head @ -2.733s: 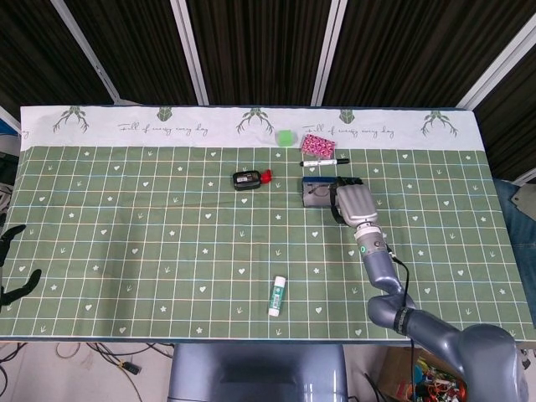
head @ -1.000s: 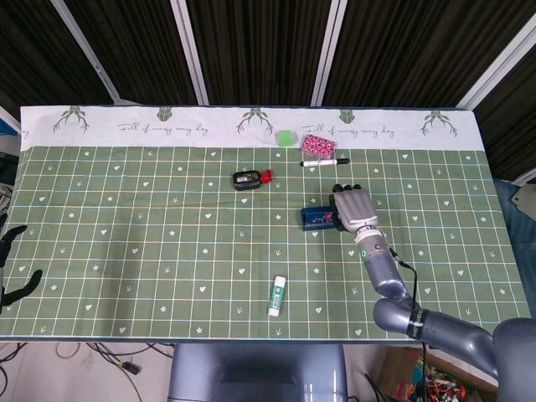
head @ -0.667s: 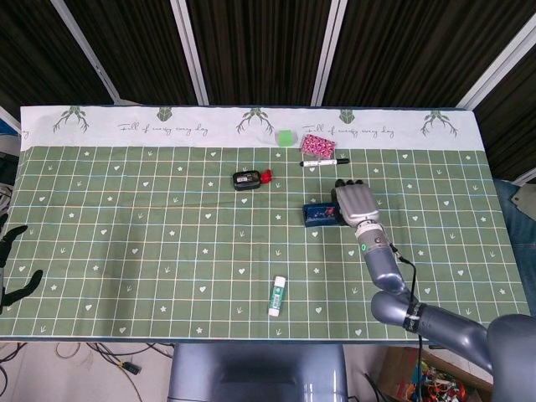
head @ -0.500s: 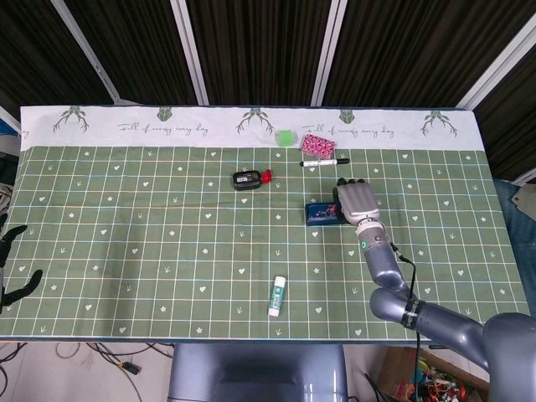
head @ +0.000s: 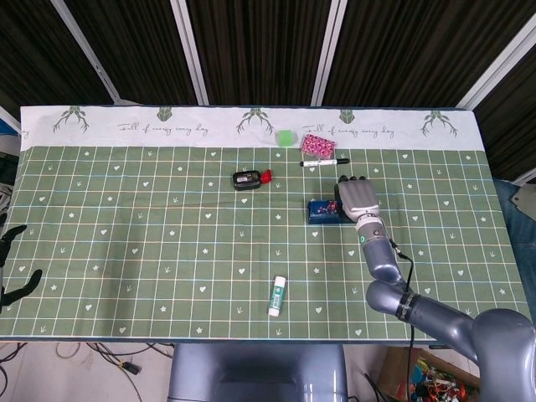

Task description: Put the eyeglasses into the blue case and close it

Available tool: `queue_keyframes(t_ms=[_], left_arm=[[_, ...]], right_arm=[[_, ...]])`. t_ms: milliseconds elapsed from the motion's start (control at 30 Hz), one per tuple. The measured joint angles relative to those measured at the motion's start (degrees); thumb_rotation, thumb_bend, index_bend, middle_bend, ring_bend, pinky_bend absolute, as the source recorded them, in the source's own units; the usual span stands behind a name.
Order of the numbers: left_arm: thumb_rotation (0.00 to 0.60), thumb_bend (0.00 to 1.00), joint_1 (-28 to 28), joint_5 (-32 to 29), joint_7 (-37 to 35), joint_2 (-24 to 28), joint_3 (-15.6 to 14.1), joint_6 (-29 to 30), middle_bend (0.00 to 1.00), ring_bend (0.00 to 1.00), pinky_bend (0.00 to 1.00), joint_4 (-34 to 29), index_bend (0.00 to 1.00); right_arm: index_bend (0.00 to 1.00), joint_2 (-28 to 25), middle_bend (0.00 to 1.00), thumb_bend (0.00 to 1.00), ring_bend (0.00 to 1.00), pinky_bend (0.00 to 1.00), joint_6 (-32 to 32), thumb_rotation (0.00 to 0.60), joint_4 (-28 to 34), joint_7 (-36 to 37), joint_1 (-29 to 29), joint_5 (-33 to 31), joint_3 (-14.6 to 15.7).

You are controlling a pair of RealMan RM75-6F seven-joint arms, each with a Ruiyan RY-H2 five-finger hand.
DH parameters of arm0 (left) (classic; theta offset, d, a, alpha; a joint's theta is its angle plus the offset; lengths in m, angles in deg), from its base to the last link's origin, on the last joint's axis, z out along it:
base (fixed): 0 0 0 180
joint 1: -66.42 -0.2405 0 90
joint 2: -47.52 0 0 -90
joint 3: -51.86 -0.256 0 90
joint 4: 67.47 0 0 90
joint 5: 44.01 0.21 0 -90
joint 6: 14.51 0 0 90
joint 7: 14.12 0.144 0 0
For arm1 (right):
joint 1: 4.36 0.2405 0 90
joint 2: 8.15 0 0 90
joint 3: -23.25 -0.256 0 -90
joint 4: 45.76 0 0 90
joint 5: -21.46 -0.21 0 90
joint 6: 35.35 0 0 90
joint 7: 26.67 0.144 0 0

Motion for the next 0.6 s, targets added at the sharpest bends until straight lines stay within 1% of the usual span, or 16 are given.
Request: queue_keyframes(t_ms=[100, 167, 267, 367, 600], left_arm=[[0.600, 0.26, 0.01, -0.08, -0.02, 0.01, 0.00, -0.08, 0.00, 0.00, 0.00, 0.01, 0.17], [0.600, 0.26, 0.03, -0.11, -0.01, 0.01, 0.00, -0.13, 0.00, 0.00, 0.00, 0.05, 0.17], [0.600, 0.26, 0.06, -0.17, 0.02, 0.01, -0.02, -0.26, 0.00, 0.00, 0.00, 0.08, 0.17], [0.600, 0.26, 0.08, -0.19, 0.04, 0.01, -0.02, -0.30, 0.00, 0.00, 0.00, 0.08, 0.17], [0.600, 0.26, 0.08, -0.18, 0.09, 0.02, -0.06, -0.32, 0.00, 0.00, 0.00, 0.06, 0.17]], right_arm=[[0.46, 0.45, 0.27, 0.51, 0.29, 0.27, -0.55, 0.600, -1.18, -0.02, 0.49, -0.70, -0.08], [0.32, 0.70, 0.26, 0.50, 0.29, 0.27, -0.85, 0.600, -1.83, -0.04, 0.74, -1.10, -0.10], [0.22, 0.89, 0.26, 0.50, 0.29, 0.27, -1.20, 0.600, -2.24, 0.10, 0.99, -1.36, -0.05], [0.19, 0.86, 0.26, 0.50, 0.29, 0.27, -0.97, 0.600, -2.02, 0.56, 1.06, -1.17, -0.12], [0.18, 0.47, 0.25, 0.50, 0.29, 0.27, -0.52, 0.600, -0.85, 0.68, 1.27, -0.89, 0.08]])
